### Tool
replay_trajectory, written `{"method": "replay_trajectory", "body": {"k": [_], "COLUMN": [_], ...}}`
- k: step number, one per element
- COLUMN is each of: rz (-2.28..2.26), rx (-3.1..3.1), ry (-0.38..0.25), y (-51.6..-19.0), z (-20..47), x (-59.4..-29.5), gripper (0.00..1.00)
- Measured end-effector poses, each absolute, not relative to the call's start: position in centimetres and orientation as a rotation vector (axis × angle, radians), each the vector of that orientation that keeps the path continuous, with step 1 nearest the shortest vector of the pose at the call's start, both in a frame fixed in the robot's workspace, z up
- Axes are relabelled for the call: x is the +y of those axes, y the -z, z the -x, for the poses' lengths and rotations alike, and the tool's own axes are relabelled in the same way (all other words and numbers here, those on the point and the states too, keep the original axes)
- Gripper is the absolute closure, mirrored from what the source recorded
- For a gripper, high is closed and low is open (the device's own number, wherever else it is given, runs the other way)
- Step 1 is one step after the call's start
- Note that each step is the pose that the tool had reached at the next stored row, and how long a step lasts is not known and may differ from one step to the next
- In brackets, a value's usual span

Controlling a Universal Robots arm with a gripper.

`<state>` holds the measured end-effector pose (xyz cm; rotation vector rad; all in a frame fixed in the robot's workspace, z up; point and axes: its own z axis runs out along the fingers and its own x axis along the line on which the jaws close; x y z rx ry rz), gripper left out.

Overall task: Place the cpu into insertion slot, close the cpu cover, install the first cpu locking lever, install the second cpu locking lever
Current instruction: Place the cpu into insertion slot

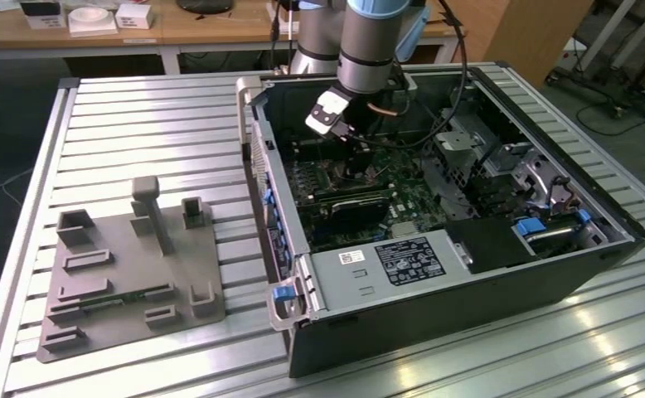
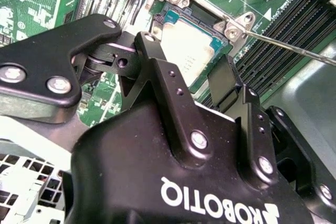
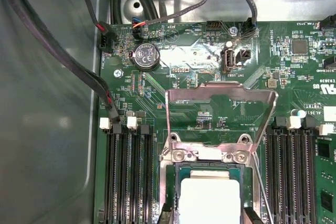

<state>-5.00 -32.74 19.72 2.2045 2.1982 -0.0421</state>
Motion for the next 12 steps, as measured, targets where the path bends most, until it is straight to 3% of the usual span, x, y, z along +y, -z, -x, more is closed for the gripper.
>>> {"method": "replay_trajectory", "body": {"k": [12], "rz": [-2.205], "rx": [2.199], "ry": [0.041], "y": [-19.58], "z": [5.01], "x": [-32.71], "gripper": [0.38]}}
